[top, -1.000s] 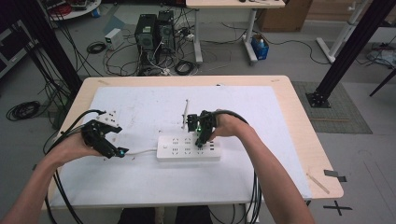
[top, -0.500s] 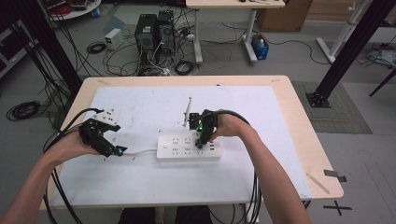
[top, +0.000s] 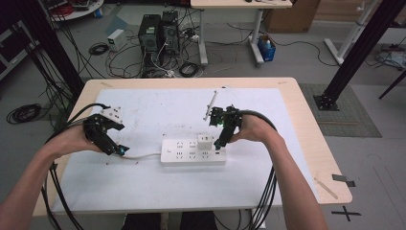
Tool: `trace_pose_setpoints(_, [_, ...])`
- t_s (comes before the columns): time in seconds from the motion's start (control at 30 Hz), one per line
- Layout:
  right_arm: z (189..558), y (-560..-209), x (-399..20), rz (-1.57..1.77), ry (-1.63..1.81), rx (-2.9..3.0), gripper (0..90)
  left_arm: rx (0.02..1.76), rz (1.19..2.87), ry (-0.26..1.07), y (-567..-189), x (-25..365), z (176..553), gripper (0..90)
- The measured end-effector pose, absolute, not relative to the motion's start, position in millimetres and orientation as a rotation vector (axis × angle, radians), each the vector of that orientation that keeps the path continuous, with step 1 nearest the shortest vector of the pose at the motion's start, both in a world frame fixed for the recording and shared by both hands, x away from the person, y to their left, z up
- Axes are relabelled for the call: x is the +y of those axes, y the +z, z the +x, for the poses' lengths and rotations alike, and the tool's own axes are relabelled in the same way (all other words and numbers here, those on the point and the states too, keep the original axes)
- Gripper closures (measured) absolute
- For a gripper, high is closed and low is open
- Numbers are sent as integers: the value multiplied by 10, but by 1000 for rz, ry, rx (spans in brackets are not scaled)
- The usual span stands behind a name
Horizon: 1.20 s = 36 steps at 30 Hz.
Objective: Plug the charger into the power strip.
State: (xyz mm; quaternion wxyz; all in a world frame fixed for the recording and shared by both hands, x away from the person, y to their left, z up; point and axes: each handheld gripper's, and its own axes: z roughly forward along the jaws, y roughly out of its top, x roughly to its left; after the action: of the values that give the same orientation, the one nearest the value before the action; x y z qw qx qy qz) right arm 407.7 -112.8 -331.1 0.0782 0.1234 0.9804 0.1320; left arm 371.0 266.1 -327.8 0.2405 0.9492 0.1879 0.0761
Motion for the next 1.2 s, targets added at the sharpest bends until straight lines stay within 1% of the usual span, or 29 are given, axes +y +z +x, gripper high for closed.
trace_pose_setpoints(0.07, [4039,-3253,-1226,414,387,2913,184,518,2595,214,-3234,2677,3715,120])
trace_pose_setpoints(0.13, [4005,-3203,-1339,468,370,2884,112,524,2596,214,-3214,2692,3714,120])
trace_pose_setpoints(0.33, [3901,-3099,-1660,627,327,2798,113,530,2641,230,-3233,2709,3687,120])
trace_pose_setpoints(0.53, [3804,-3071,-1859,669,297,2761,113,550,2660,234,-3226,2744,3713,120])
trace_pose_setpoints(0.77, [3771,-3124,-1971,701,306,2762,113,552,2659,236,-3208,2729,3733,120])
trace_pose_setpoints(1.2, [3778,-3193,-1986,706,299,2781,113,541,2673,231,-3240,2695,3739,120])
